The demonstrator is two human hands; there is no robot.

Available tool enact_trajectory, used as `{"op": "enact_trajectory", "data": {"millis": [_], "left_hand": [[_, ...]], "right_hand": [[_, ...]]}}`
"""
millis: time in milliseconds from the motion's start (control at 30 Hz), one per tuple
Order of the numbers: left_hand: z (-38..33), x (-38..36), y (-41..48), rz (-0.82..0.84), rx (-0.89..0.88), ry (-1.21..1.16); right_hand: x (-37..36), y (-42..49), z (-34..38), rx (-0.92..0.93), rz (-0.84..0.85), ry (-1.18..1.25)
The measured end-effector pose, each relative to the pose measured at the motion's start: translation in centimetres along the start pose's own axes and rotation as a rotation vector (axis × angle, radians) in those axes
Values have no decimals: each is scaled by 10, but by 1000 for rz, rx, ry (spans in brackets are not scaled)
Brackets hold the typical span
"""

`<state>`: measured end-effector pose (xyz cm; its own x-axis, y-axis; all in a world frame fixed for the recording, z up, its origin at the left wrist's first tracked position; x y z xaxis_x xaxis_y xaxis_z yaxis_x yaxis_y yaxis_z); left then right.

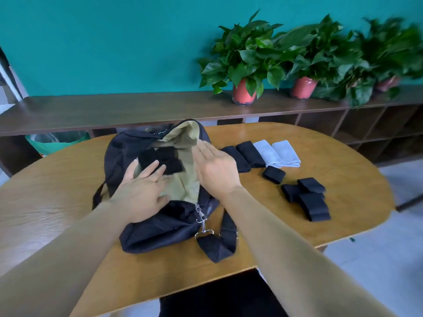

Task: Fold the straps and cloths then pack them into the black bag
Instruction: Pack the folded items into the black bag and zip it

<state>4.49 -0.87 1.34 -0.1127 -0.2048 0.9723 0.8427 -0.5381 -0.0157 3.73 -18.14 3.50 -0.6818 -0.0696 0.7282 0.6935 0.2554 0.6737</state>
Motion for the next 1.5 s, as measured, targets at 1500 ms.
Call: {"op": "enact_trajectory", "data": {"millis": [1500], "left_hand": [[24,9,-15,67,90,10]], "right_hand": [[11,-114,-53,-409,695,-318]]}}
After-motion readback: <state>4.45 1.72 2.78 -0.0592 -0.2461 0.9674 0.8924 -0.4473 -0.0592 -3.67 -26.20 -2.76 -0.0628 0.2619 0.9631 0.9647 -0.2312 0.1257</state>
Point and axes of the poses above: each hand's wrist, its own y-axis towards the middle knuckle, its own x-axis out of the back of the hand, z = x × y, the point moved 4 cm from there along y, towards the middle knuckle, and after that the axes turned 1 degree about y, right-handed, at the moved point
